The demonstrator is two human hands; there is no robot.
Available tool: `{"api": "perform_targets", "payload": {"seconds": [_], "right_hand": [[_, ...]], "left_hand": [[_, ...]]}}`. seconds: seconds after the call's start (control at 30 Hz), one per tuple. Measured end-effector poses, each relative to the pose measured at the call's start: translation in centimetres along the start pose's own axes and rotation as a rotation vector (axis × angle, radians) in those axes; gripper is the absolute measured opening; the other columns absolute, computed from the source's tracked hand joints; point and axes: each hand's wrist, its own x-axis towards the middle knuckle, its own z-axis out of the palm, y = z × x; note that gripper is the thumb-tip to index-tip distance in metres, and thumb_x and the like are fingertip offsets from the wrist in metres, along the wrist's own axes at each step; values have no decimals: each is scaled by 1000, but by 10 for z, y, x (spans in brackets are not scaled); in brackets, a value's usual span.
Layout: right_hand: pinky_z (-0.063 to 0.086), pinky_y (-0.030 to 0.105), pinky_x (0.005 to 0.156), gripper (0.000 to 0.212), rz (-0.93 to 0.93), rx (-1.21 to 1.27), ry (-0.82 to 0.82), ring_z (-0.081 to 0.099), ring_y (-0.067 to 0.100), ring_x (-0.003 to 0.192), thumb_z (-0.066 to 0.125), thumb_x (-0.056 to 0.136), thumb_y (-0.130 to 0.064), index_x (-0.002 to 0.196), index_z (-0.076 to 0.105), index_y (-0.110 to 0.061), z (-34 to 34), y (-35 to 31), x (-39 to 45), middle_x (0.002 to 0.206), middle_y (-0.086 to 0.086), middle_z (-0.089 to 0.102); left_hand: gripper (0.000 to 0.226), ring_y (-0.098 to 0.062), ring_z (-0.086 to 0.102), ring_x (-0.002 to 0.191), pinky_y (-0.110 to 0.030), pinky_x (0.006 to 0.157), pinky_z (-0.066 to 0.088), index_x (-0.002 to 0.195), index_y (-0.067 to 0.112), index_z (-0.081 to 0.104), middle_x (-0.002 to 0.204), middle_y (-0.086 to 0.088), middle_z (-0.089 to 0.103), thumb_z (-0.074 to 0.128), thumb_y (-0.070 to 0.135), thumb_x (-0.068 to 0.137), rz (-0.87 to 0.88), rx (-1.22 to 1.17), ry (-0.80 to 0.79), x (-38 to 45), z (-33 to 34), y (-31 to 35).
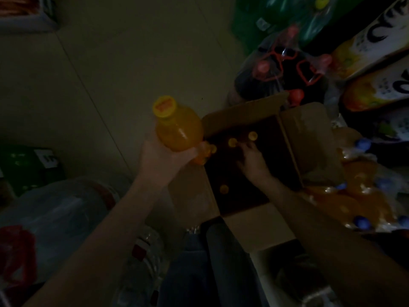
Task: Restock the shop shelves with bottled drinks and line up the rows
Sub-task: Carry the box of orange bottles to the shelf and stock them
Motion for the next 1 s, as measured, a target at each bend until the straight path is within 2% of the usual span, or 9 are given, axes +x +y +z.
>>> {"api": "perform_targets", "payload": {"seconds": [0.07,0.2,0.37,0.5,0.67,0.73,0.8,0.93,1.0], "right_hand": [[30,38,111,55,-83,-100,46,34,34,132,52,87,-2,140,38,-10,30,0,20,146,17,32],[29,41,106,48,-79,-467,-19,32,35,128,46,88,-5,135,40,-8,51,-3,48,140,17,37],[42,38,94,49,23,-311,-70,46,35,116,59,87,-11,131,41,-5,15,-7,-1,133,18,37],[42,34,87,55,-8,-184,-112,49,33,113,71,79,-16,125,45,-2,-74,-43,-62,127,18,42],[36,25,82,52,-33,-188,-26,47,31,114,72,76,-15,119,47,0,-212,-87,-154,118,13,47],[30,24,73,43,-44,-165,53,46,26,107,72,76,-15,109,48,-1,-276,-110,-195,108,9,44],[35,31,68,33,-51,-141,153,50,26,98,71,75,-15,96,49,-5,-344,-136,-235,98,8,46],[37,36,59,36,-32,-123,382,52,27,82,74,73,-14,101,55,-1,-479,-189,-323,87,14,51],[32,34,59,28,1,-95,471,47,28,75,73,75,-18,88,52,-5,-537,-205,-372,82,15,47]], "left_hand": [[55,25,51,68,3,61,40,84,37,45,86,24,51,88,19,55,15,9,-1,1,-3,-6],[54,16,53,75,2,64,42,104,27,47,92,24,52,82,22,62,12,49,-74,12,1,-10],[71,-1,60,91,-14,75,50,112,22,52,100,11,61,88,36,52,-19,76,-112,12,9,5],[59,-15,58,100,-14,70,43,113,11,55,99,4,58,84,25,64,-15,184,-153,-19,10,52],[82,-20,52,115,-20,91,43,125,9,47,119,-4,57,85,35,57,48,289,-252,-61,-7,173],[86,-23,52,117,-31,96,42,124,11,48,122,-6,58,84,42,52,132,339,-278,-76,-16,235],[79,-25,50,120,-30,94,40,126,12,44,125,-7,56,84,34,61,245,358,-270,-92,-20,301],[77,-24,48,121,-28,90,39,130,14,41,128,-5,54,81,32,66,502,449,-334,-146,-28,437],[79,-24,48,121,-29,91,39,133,14,40,129,-5,54,80,32,67,626,469,-358,-171,-29,497]]}}
